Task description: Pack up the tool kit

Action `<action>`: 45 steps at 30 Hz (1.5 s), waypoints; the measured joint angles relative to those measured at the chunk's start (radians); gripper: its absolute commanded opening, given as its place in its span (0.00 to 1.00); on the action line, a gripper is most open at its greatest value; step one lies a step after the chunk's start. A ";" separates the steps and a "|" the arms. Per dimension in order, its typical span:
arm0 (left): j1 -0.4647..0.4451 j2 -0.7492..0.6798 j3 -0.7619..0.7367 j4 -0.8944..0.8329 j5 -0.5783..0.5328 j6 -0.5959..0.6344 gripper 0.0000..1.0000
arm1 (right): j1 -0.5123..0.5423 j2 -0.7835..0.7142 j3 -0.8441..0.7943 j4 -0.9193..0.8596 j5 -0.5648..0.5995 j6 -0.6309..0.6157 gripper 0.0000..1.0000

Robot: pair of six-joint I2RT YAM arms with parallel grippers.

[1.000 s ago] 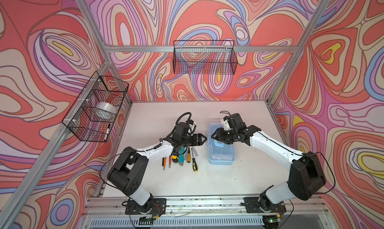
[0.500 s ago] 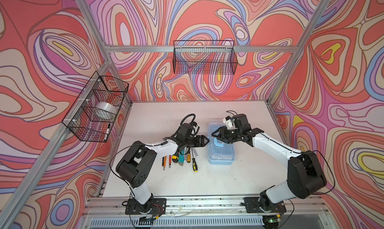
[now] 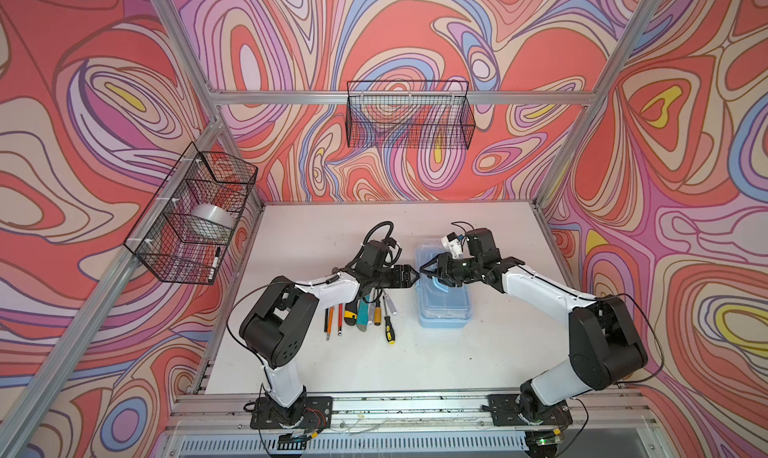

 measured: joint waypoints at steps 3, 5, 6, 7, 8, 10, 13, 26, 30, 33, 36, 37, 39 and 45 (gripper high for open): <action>0.000 0.002 0.003 -0.001 0.000 0.007 0.77 | 0.000 -0.001 -0.002 -0.007 0.011 -0.016 0.36; 0.000 0.002 0.004 -0.003 0.000 0.008 0.77 | -0.001 -0.002 -0.007 -0.003 0.013 -0.021 0.31; 0.000 0.002 0.004 -0.003 0.000 0.008 0.77 | -0.001 -0.003 -0.010 -0.001 0.015 -0.024 0.25; 0.000 0.002 0.004 -0.004 0.000 0.011 0.77 | -0.001 -0.003 -0.014 0.001 0.019 -0.027 0.20; 0.000 0.002 0.004 -0.006 0.000 0.012 0.77 | -0.003 -0.003 -0.017 0.004 0.021 -0.030 0.15; 0.000 0.002 0.004 -0.010 0.001 0.016 0.77 | -0.005 -0.003 -0.023 0.008 0.017 -0.034 0.04; 0.001 -0.002 0.003 -0.014 0.011 0.018 0.77 | -0.010 -0.003 -0.029 0.017 0.004 -0.033 0.00; 0.100 -0.137 -0.095 0.060 0.165 -0.041 0.77 | -0.237 0.026 -0.221 0.571 -0.428 0.244 0.00; 0.112 -0.140 -0.117 0.126 0.214 -0.093 0.76 | -0.269 0.103 -0.274 0.927 -0.518 0.463 0.00; 0.111 -0.136 -0.122 0.191 0.251 -0.143 0.75 | -0.272 0.219 -0.300 1.304 -0.559 0.698 0.00; 0.111 -0.124 -0.121 0.262 0.280 -0.186 0.74 | -0.274 0.283 -0.309 1.499 -0.562 0.819 0.00; 0.111 -0.119 -0.121 0.280 0.288 -0.197 0.75 | -0.274 0.296 -0.312 1.541 -0.563 0.845 0.00; 0.111 -0.111 -0.121 0.300 0.299 -0.211 0.75 | -0.274 0.310 -0.312 1.588 -0.564 0.879 0.00; 0.111 -0.084 -0.121 0.332 0.320 -0.236 0.73 | -0.274 0.329 -0.314 1.646 -0.565 0.922 0.00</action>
